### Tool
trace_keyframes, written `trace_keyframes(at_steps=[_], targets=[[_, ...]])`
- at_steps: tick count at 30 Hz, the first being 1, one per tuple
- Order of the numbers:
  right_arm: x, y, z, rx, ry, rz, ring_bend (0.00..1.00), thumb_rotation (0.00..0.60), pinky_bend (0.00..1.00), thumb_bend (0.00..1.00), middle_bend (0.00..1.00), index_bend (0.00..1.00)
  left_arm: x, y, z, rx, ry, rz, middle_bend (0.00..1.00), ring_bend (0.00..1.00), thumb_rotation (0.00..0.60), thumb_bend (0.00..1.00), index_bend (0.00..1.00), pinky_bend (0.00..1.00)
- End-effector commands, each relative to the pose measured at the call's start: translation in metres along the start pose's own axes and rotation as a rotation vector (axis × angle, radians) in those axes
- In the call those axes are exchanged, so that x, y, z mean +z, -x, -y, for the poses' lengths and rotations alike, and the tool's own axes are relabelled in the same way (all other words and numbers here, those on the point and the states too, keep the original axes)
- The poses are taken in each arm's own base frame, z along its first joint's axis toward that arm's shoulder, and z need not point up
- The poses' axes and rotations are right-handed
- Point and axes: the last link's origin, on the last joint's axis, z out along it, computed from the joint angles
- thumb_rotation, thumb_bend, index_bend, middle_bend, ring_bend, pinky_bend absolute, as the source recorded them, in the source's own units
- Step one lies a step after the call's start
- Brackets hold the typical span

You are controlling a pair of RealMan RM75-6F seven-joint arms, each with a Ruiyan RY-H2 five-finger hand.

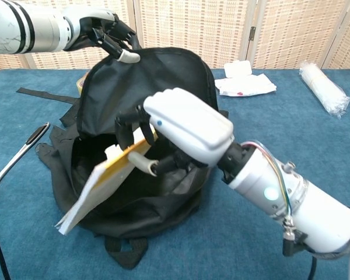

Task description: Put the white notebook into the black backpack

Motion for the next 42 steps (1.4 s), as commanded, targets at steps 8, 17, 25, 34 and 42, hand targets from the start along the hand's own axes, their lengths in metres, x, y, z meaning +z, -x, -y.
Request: trace_keyframes(at_steps=[8, 17, 25, 34, 42], targets=[[-0.021, 0.014, -0.007, -0.011, 0.073, 0.066, 0.61, 0.6, 0.64, 0.49, 0.56, 0.87, -0.004, -0.003, 0.003, -0.01, 0.001, 0.0, 0.32, 0.25, 0.6, 0.49, 0.66, 0.11], [0.0, 0.021, -0.019, -0.124, 0.098, 0.097, 0.61, 0.6, 0.64, 0.49, 0.56, 0.87, -0.01, -0.004, 0.0, -0.012, 0.021, 0.004, 0.32, 0.25, 0.6, 0.49, 0.66, 0.1], [0.022, 0.031, -0.028, -0.21, 0.129, 0.136, 0.61, 0.6, 0.64, 0.49, 0.56, 0.87, -0.014, -0.005, -0.002, -0.009, 0.035, 0.011, 0.32, 0.25, 0.6, 0.49, 0.66, 0.1], [0.042, 0.041, -0.034, -0.352, 0.142, 0.169, 0.61, 0.6, 0.64, 0.49, 0.56, 0.87, -0.017, -0.005, -0.004, -0.006, 0.044, 0.018, 0.32, 0.25, 0.6, 0.49, 0.66, 0.1], [0.048, 0.047, -0.041, -0.524, 0.134, 0.216, 0.61, 0.6, 0.64, 0.49, 0.56, 0.87, -0.02, -0.006, -0.003, -0.014, 0.043, 0.024, 0.32, 0.25, 0.6, 0.49, 0.66, 0.1]])
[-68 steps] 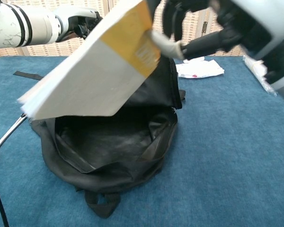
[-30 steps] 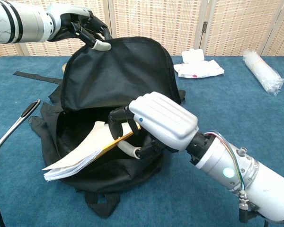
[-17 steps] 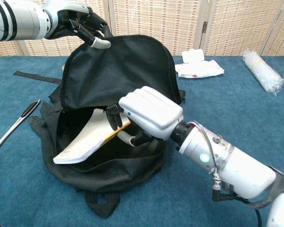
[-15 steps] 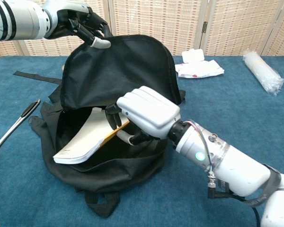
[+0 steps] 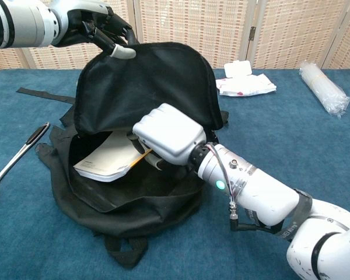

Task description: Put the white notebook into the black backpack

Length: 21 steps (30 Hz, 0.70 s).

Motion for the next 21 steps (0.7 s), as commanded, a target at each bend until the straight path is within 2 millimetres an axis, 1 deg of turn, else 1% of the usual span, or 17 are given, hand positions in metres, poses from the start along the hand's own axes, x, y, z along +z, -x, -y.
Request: trace_keyframes(at_steps=[1, 4, 6, 9, 11, 14, 17, 21], targets=[[0.003, 0.002, 0.0, -0.057, 0.006, 0.02, 0.6, 0.6, 0.64, 0.49, 0.56, 0.87, -0.001, 0.0, 0.001, -0.003, -0.001, 0.002, 0.32, 0.25, 0.6, 0.49, 0.66, 0.1], [0.002, 0.004, -0.001, -0.073, 0.017, 0.029, 0.59, 0.6, 0.63, 0.49, 0.53, 0.85, -0.001, -0.002, 0.002, -0.003, -0.003, 0.0, 0.32, 0.24, 0.6, 0.49, 0.66, 0.1], [0.0, 0.004, -0.001, -0.061, 0.025, 0.026, 0.59, 0.6, 0.61, 0.49, 0.51, 0.78, -0.002, -0.002, 0.003, -0.006, -0.004, -0.001, 0.32, 0.24, 0.6, 0.49, 0.66, 0.1], [-0.005, 0.006, -0.001, -0.054, 0.044, 0.029, 0.55, 0.6, 0.57, 0.49, 0.43, 0.54, -0.002, -0.003, 0.004, -0.006, -0.006, -0.001, 0.32, 0.24, 0.6, 0.49, 0.65, 0.09], [-0.01, 0.007, -0.001, -0.043, 0.054, 0.029, 0.5, 0.6, 0.52, 0.48, 0.35, 0.36, -0.002, -0.003, 0.005, -0.006, -0.008, -0.001, 0.32, 0.24, 0.6, 0.49, 0.65, 0.09], [-0.018, 0.01, -0.003, -0.059, 0.059, 0.044, 0.41, 0.6, 0.44, 0.48, 0.25, 0.17, -0.001, -0.003, 0.006, -0.004, -0.013, -0.001, 0.32, 0.24, 0.6, 0.49, 0.63, 0.09], [-0.026, 0.008, -0.005, -0.048, 0.06, 0.047, 0.32, 0.6, 0.37, 0.44, 0.18, 0.06, -0.001, -0.003, 0.006, -0.005, -0.015, -0.004, 0.32, 0.24, 0.6, 0.49, 0.62, 0.09], [-0.036, 0.0, -0.008, -0.017, 0.071, 0.03, 0.28, 0.6, 0.32, 0.38, 0.14, 0.0, -0.001, -0.002, 0.006, -0.007, -0.019, -0.005, 0.32, 0.23, 0.6, 0.49, 0.61, 0.09]])
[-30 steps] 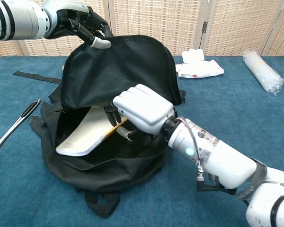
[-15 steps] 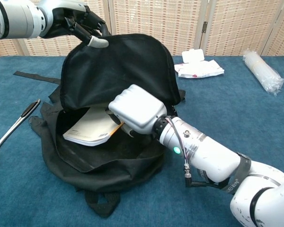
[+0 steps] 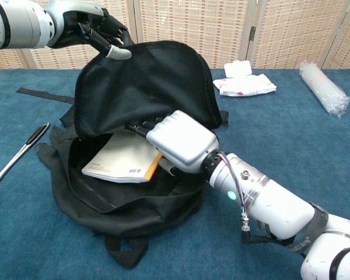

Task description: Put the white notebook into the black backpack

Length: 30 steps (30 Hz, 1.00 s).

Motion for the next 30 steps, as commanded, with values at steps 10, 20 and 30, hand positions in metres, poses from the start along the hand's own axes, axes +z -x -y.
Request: trace_keyframes(at_steps=[10, 20, 30], targets=[[-0.061, -0.033, -0.029, 0.042, 0.008, -0.029, 0.25, 0.6, 0.28, 0.31, 0.14, 0.0, -0.003, 0.009, -0.003, 0.037, -0.006, 0.021, 0.32, 0.22, 0.6, 0.49, 0.59, 0.08], [-0.145, -0.058, -0.064, 0.056, 0.048, 0.051, 0.26, 0.6, 0.28, 0.31, 0.14, 0.0, -0.014, 0.012, -0.005, 0.067, 0.001, 0.061, 0.23, 0.15, 0.6, 0.39, 0.3, 0.02], [-0.193, -0.072, -0.1, 0.06, 0.143, 0.069, 0.29, 0.6, 0.31, 0.31, 0.18, 0.02, -0.032, -0.003, 0.008, 0.058, -0.003, -0.001, 0.22, 0.15, 0.6, 0.36, 0.26, 0.02]])
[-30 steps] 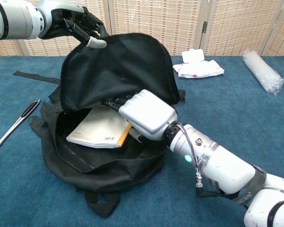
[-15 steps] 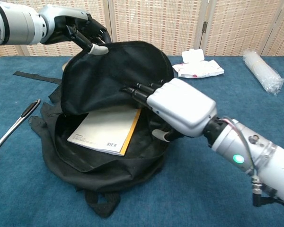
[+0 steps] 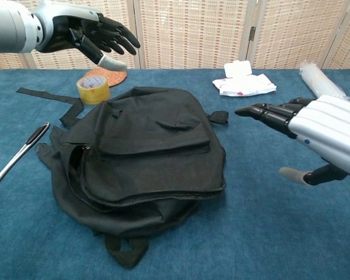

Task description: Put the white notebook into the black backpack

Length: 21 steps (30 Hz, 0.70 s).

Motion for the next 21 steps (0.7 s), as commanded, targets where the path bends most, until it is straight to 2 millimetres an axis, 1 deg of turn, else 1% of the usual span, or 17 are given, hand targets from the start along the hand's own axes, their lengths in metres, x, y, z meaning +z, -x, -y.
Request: trace_keyframes(at_steps=[1, 3, 5, 8, 9, 14, 16, 19, 21], targets=[[-0.011, -0.005, -0.013, 0.015, 0.039, 0.004, 0.3, 0.6, 0.31, 0.31, 0.19, 0.03, -0.008, -0.007, 0.01, 0.013, -0.012, -0.033, 0.22, 0.15, 0.6, 0.37, 0.27, 0.02], [-0.016, -0.009, -0.025, 0.036, 0.072, 0.022, 0.3, 0.6, 0.33, 0.31, 0.21, 0.05, -0.015, -0.011, 0.02, 0.056, -0.028, -0.067, 0.22, 0.15, 0.6, 0.38, 0.27, 0.03], [-0.02, -0.015, -0.038, 0.07, 0.094, 0.055, 0.33, 0.6, 0.37, 0.31, 0.25, 0.1, -0.023, -0.014, 0.032, 0.086, -0.045, -0.113, 0.22, 0.16, 0.6, 0.39, 0.29, 0.04], [-0.025, -0.024, -0.054, 0.103, 0.14, 0.062, 0.36, 0.6, 0.38, 0.31, 0.27, 0.17, -0.036, -0.018, 0.05, 0.136, -0.067, -0.191, 0.22, 0.17, 0.6, 0.39, 0.31, 0.04], [-0.028, -0.028, -0.061, 0.112, 0.159, 0.058, 0.37, 0.6, 0.38, 0.31, 0.27, 0.18, -0.043, -0.019, 0.058, 0.166, -0.079, -0.228, 0.22, 0.17, 0.6, 0.4, 0.32, 0.04], [-0.047, -0.038, -0.085, 0.145, 0.261, 0.058, 0.36, 0.6, 0.37, 0.31, 0.26, 0.19, -0.075, -0.02, 0.094, 0.234, -0.123, -0.359, 0.22, 0.18, 0.6, 0.4, 0.35, 0.04], [-0.057, -0.042, -0.093, 0.167, 0.309, 0.072, 0.32, 0.6, 0.34, 0.31, 0.22, 0.17, -0.091, -0.02, 0.107, 0.255, -0.134, -0.4, 0.22, 0.18, 0.6, 0.4, 0.34, 0.04], [-0.07, -0.047, -0.103, 0.207, 0.379, 0.094, 0.23, 0.6, 0.23, 0.31, 0.11, 0.04, -0.112, -0.019, 0.122, 0.286, -0.149, -0.444, 0.22, 0.17, 0.6, 0.4, 0.33, 0.03], [-0.081, -0.052, -0.109, 0.24, 0.438, 0.094, 0.18, 0.6, 0.16, 0.31, 0.06, 0.0, -0.129, -0.016, 0.133, 0.306, -0.166, -0.463, 0.22, 0.17, 0.6, 0.4, 0.32, 0.02]])
